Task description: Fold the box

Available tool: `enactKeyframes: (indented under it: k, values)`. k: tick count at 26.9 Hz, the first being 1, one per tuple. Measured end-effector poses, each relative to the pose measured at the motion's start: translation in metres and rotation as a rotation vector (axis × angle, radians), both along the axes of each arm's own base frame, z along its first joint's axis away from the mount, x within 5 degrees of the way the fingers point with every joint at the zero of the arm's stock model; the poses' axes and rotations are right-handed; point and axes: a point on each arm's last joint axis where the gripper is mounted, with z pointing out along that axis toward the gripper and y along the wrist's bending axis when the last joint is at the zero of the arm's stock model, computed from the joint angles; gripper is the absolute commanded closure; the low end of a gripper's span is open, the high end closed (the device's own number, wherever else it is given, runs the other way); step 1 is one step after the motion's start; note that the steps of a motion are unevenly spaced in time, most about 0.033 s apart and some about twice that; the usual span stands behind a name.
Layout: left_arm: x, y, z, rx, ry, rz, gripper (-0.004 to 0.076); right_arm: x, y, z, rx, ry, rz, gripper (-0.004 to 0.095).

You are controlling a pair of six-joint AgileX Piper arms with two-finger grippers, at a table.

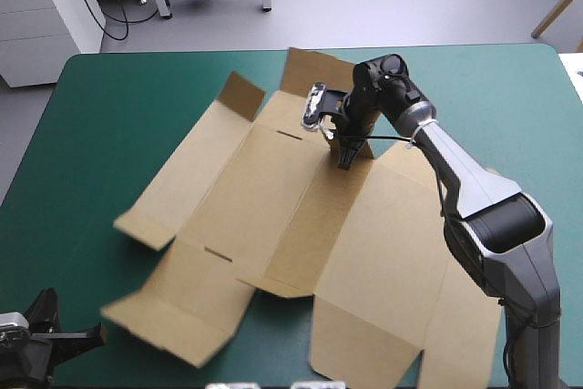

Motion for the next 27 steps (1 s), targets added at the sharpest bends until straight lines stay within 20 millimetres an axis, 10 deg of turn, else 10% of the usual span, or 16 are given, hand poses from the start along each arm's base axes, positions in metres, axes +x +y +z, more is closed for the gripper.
enactKeyframes:
  k: [8,19,27]
  values:
    - [0.0,0.0,0.0,0.0,0.0,0.0,0.0734,-0.021,0.047,0.007,0.0,-0.097,0.283,0.0928]
    - [0.0,0.0,0.0,0.0,0.0,0.0,0.0734,-0.02,0.059,0.01,0.114,-0.123,0.249,0.0928]
    - [0.0,0.0,0.0,0.0,0.0,0.0,0.0734,-0.009,0.066,-0.03,0.081,-0.046,0.244,0.0915]
